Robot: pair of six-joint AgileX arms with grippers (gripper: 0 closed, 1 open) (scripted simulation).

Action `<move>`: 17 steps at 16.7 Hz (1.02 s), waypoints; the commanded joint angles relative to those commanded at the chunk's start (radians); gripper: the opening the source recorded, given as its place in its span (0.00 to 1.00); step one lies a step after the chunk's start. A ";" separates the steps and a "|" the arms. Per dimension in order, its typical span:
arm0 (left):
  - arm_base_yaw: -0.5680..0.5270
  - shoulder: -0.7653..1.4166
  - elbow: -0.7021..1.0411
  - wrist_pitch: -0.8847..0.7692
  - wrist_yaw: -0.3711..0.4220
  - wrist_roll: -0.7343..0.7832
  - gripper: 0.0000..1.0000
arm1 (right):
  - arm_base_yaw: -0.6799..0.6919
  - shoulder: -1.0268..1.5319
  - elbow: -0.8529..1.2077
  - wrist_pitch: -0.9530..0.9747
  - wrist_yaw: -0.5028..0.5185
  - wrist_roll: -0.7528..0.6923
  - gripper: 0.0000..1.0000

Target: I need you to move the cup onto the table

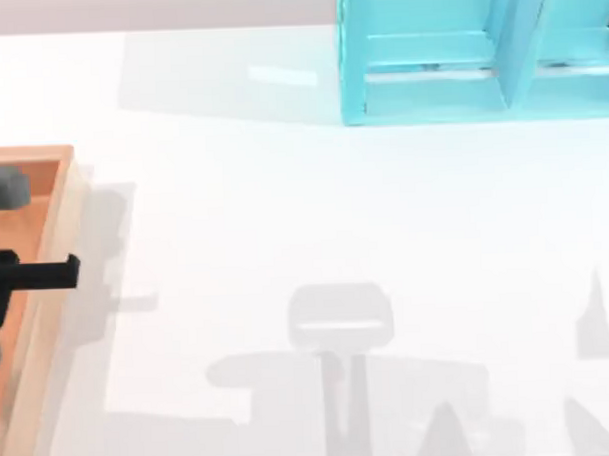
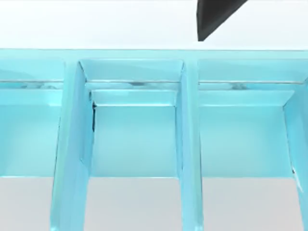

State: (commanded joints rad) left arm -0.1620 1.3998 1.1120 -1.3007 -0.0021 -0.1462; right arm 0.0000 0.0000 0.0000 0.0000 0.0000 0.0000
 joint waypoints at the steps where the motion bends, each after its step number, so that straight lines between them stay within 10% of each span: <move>1: -0.024 0.032 0.032 -0.012 0.000 -0.023 0.00 | 0.000 0.000 0.000 0.000 0.000 0.000 1.00; 17: -0.728 0.912 1.198 -0.268 0.001 -0.713 0.00 | 0.000 0.000 0.000 0.000 0.000 0.000 1.00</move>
State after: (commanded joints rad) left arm -0.8901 2.3120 2.3101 -1.5686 -0.0009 -0.8595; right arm 0.0000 0.0000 0.0000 0.0000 0.0000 0.0000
